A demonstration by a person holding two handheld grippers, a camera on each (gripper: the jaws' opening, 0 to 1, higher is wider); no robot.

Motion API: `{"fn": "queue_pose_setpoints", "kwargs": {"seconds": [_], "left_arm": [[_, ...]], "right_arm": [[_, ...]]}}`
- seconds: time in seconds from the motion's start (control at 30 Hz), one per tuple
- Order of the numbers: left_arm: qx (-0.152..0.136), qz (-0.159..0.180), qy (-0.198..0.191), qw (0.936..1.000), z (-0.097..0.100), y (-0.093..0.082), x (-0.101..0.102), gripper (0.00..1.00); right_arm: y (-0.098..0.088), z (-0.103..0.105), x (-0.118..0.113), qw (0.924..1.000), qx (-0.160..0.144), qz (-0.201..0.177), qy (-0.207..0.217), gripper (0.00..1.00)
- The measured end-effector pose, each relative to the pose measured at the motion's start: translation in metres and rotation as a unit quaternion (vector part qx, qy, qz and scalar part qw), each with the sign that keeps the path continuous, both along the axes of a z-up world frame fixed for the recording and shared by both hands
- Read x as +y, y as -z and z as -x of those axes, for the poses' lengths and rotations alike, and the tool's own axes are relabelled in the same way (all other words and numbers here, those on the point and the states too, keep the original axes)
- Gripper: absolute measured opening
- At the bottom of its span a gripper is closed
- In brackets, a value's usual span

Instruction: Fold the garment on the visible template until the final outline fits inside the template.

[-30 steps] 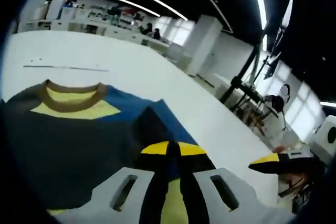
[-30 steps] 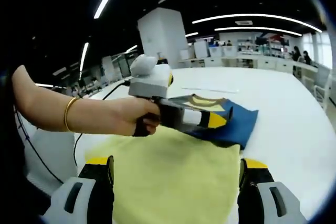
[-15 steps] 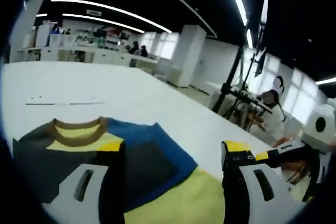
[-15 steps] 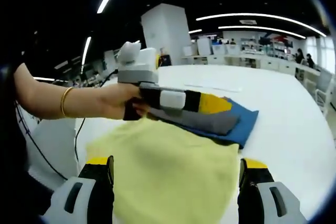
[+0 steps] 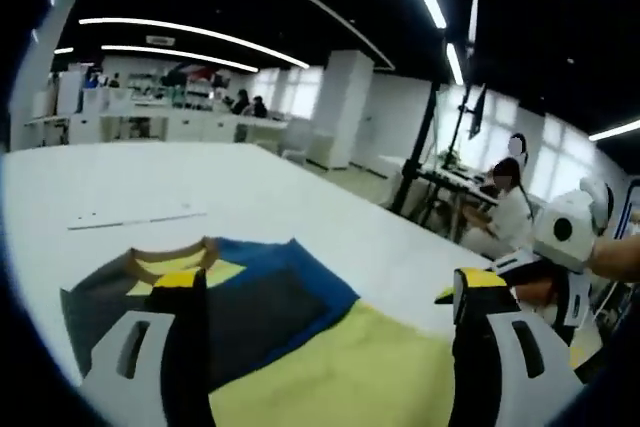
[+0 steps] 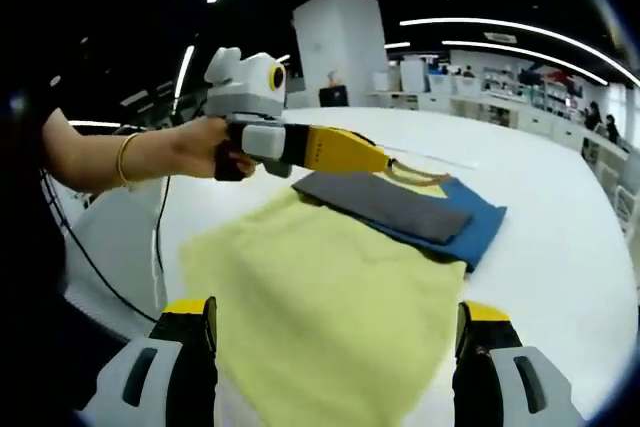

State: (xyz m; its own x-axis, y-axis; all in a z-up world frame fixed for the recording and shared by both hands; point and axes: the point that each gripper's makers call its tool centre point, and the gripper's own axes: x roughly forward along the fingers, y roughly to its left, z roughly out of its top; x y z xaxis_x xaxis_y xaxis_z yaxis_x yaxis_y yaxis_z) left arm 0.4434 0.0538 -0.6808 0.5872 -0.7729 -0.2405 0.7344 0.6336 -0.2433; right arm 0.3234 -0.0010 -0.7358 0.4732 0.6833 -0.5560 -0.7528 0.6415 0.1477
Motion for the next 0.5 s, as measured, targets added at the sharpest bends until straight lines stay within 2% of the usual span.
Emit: {"fn": "queue_pose_setpoints", "kwargs": {"seconds": [0.33, 0.5], "left_arm": [[-0.012, -0.031, 0.011, 0.9994, 0.034, 0.002, 0.037, 0.99], [-0.012, -0.072, 0.017, 0.9972, 0.056, 0.013, 0.063, 0.99]], "right_arm": [[0.006, 0.019, -0.006, 0.999, 0.014, 0.025, -0.036, 0.99], [0.008, 0.025, -0.009, 0.9983, 0.014, 0.035, -0.045, 0.99]]}}
